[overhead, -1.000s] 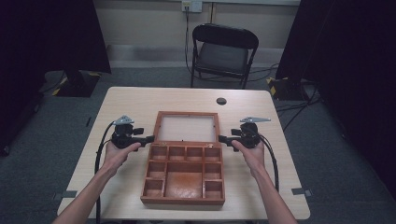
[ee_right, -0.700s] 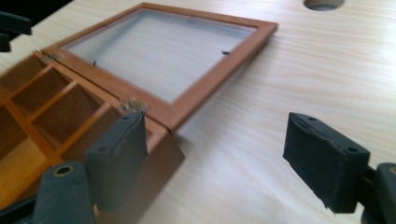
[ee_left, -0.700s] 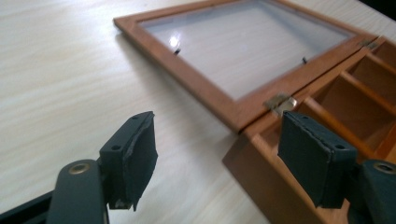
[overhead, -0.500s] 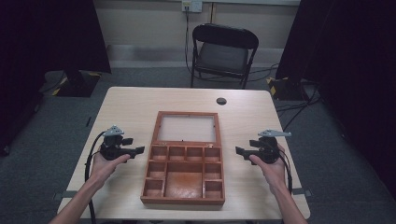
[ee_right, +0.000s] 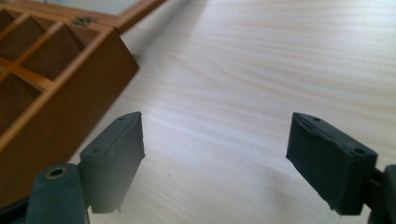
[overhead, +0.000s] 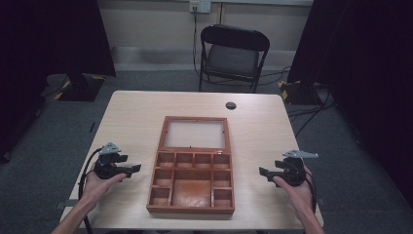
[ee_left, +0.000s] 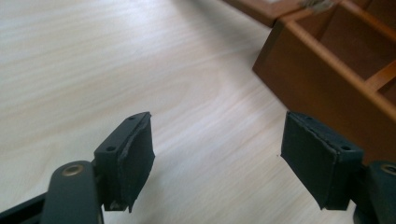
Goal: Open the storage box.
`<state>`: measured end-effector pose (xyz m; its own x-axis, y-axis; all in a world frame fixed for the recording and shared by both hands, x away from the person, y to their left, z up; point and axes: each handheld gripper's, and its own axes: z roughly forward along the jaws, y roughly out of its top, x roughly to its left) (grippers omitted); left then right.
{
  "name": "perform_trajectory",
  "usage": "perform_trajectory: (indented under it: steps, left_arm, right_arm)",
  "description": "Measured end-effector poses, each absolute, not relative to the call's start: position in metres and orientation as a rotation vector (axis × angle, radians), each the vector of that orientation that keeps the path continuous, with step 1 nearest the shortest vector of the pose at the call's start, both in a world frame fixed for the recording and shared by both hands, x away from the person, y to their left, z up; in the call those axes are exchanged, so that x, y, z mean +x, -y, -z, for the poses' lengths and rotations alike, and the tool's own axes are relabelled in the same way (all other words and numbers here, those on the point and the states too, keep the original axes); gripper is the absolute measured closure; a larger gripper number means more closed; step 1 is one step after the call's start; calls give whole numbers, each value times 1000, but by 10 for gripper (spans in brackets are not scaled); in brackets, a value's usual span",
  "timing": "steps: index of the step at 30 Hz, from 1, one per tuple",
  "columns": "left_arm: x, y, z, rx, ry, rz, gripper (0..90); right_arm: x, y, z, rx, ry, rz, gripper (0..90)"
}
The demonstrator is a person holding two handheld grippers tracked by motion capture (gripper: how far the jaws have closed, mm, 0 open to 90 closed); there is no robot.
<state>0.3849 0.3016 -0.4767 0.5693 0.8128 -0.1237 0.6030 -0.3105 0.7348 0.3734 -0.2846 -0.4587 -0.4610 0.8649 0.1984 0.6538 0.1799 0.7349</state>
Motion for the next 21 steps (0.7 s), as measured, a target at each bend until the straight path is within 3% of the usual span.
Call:
perform_trajectory:
  steps: [8,15,21]
  left_arm:
    - [386,-304,491,2129,-1172,-406,224]
    - [382,-300,499,2096,-1174,-493,157]
    - [383,-298,502,2069,-1175,-510,96]
  right_arm:
    - [364,289,482,1524,-2185,-1008,149]
    - [363,284,493,1490,-2137,-924,134]
    - [363,272,499,1453,-2107,-867,21]
